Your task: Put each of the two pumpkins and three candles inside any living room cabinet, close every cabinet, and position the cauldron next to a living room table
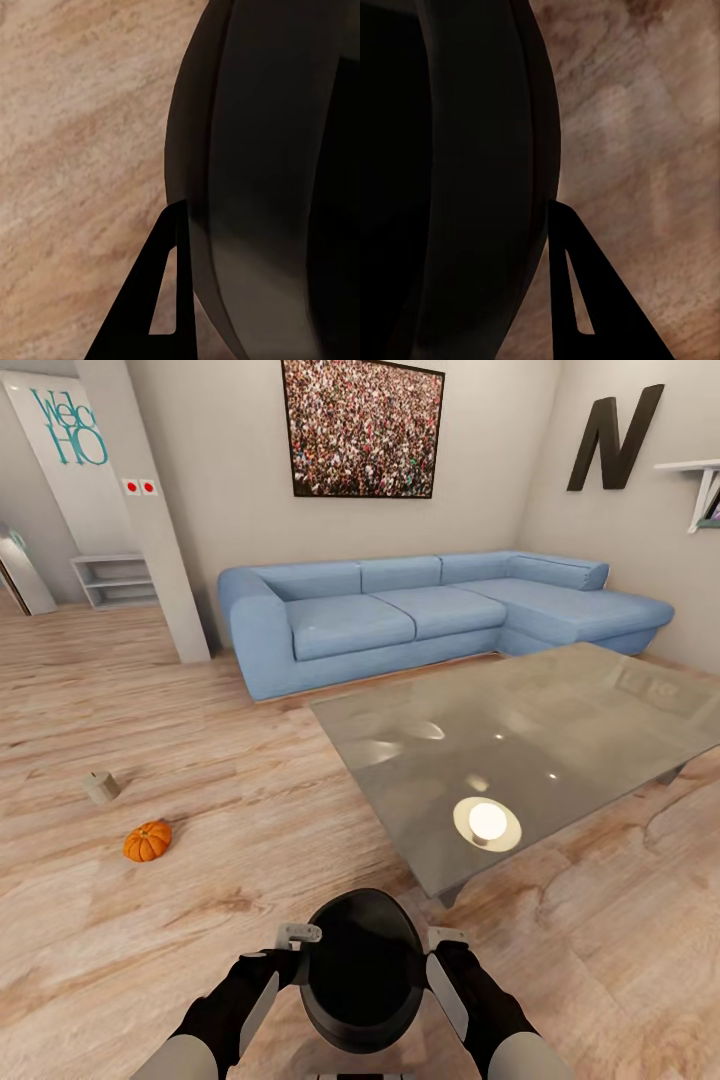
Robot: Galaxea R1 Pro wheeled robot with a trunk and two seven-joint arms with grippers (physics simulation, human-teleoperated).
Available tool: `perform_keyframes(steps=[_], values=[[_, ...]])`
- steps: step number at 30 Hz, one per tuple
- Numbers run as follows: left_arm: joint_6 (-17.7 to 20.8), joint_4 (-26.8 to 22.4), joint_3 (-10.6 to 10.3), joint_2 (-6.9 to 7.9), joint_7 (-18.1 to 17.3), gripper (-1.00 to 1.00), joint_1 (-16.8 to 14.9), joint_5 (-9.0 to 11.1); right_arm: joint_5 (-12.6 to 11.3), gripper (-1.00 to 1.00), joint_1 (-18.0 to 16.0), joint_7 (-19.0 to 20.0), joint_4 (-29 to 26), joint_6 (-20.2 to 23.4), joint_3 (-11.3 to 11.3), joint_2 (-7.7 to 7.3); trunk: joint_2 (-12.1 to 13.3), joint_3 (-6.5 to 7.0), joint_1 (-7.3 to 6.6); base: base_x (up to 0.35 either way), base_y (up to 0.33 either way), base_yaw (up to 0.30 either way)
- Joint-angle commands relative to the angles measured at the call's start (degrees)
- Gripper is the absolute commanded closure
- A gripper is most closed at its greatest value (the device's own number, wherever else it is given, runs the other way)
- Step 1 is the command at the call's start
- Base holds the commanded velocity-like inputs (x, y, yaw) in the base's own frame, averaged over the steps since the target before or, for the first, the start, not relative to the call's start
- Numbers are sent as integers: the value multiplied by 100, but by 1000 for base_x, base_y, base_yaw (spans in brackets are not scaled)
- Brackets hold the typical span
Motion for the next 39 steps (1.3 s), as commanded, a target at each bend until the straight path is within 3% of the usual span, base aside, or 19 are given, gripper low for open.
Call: perform_keyframes(steps=[1,19,22,34,39], values=[[35,-17,13,-3,-147,100,-2,133,-235,100,-1,474,-12,-22,6,0,-3,-5,-2,0,0,0],[35,-17,12,-3,-148,100,-2,133,-237,100,-3,474,-12,-22,6,0,-3,-5,-2,0,0,0],[35,-17,12,-3,-148,100,-2,133,-236,100,1,474,-12,-22,6,0,-7,-71,6,0,0,0],[35,-17,12,-3,-148,100,-2,133,-235,100,0,474,-12,-22,6,0,-7,-71,6,0,0,0],[35,-17,12,-3,-148,100,-2,133,-235,100,1,473,-12,-22,6,0,-11,-137,14,0,0,0]])
